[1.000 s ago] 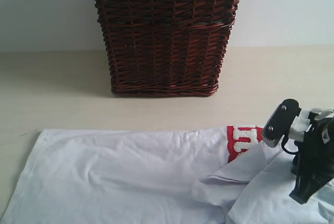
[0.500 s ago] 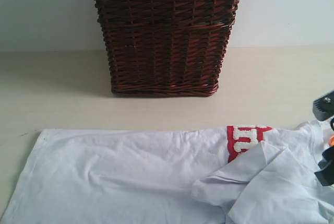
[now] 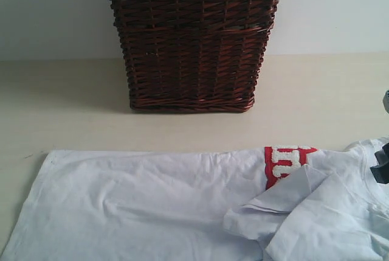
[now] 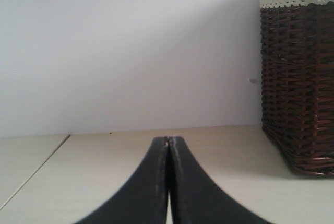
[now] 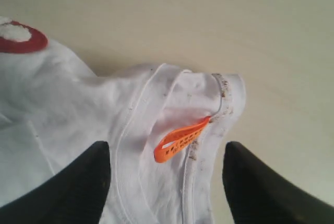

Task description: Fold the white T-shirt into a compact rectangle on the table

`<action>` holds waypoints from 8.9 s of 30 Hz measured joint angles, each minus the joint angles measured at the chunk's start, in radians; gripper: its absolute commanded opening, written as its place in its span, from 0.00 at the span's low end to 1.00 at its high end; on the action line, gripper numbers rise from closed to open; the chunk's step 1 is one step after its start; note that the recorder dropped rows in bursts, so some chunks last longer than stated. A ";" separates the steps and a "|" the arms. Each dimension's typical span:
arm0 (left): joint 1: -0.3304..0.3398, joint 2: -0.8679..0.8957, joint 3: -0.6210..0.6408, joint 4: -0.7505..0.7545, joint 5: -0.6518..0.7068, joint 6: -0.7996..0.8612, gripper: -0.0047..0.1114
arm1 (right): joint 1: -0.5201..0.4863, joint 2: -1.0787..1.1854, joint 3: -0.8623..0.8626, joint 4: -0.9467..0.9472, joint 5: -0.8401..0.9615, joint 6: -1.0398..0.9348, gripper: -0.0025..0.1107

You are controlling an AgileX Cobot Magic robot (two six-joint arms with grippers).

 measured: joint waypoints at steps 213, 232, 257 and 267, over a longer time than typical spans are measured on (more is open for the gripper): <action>0.000 0.000 0.000 0.000 0.000 0.000 0.04 | -0.081 0.302 -0.059 -0.070 0.230 0.008 0.68; 0.000 0.000 0.000 0.000 0.000 0.000 0.04 | -0.081 0.309 -0.065 -0.132 0.194 0.071 0.68; 0.000 0.000 0.000 0.000 0.000 0.000 0.04 | -0.081 0.373 -0.072 -0.516 0.159 0.630 0.68; 0.000 0.000 0.000 0.000 0.000 0.000 0.04 | -0.081 0.386 -0.075 -0.516 0.111 0.601 0.28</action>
